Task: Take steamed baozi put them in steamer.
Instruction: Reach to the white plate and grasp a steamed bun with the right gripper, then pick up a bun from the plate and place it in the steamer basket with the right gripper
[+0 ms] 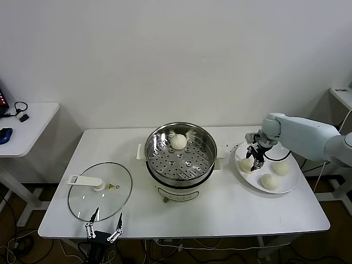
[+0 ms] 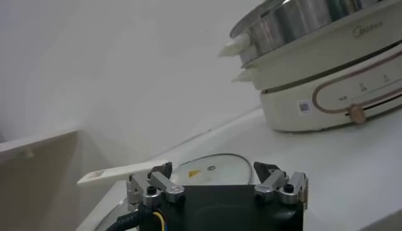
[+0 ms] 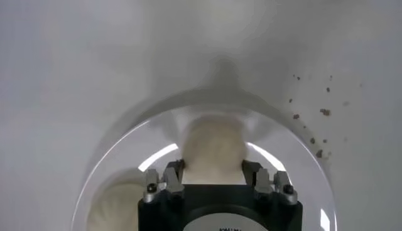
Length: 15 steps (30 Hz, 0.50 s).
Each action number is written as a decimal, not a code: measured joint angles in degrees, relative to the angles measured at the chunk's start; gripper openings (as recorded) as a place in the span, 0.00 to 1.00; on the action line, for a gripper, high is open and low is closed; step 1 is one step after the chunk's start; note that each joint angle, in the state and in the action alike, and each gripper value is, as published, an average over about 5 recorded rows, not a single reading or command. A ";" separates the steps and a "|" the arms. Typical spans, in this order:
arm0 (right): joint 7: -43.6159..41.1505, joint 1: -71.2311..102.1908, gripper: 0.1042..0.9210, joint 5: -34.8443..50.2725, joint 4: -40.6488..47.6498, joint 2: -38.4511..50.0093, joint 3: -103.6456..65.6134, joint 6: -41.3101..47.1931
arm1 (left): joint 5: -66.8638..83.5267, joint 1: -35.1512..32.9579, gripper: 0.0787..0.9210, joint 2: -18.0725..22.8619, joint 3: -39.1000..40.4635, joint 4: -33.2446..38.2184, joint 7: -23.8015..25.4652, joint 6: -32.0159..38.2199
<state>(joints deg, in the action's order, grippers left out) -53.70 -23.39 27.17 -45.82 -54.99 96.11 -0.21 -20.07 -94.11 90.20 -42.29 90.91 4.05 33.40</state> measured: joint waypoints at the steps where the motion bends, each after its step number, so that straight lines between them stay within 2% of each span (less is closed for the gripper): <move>1: -0.09 -0.21 0.63 0.00 -0.20 0.12 0.11 -0.01 | -0.02 0.01 0.88 0.00 0.00 0.00 -0.01 0.02; 8: -0.84 -2.92 0.62 0.63 -2.98 1.23 1.78 -0.10 | -0.09 0.00 0.88 0.00 0.05 0.23 -0.05 0.10; 15: -1.38 -10.99 0.62 3.78 -9.54 2.06 6.84 0.29 | -0.25 -0.02 0.88 -0.11 0.19 0.65 -0.05 0.05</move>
<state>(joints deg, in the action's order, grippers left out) -55.09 -34.38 30.96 -55.35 -52.94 102.95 0.09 -20.31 -94.13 90.09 -42.10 91.57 4.00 33.45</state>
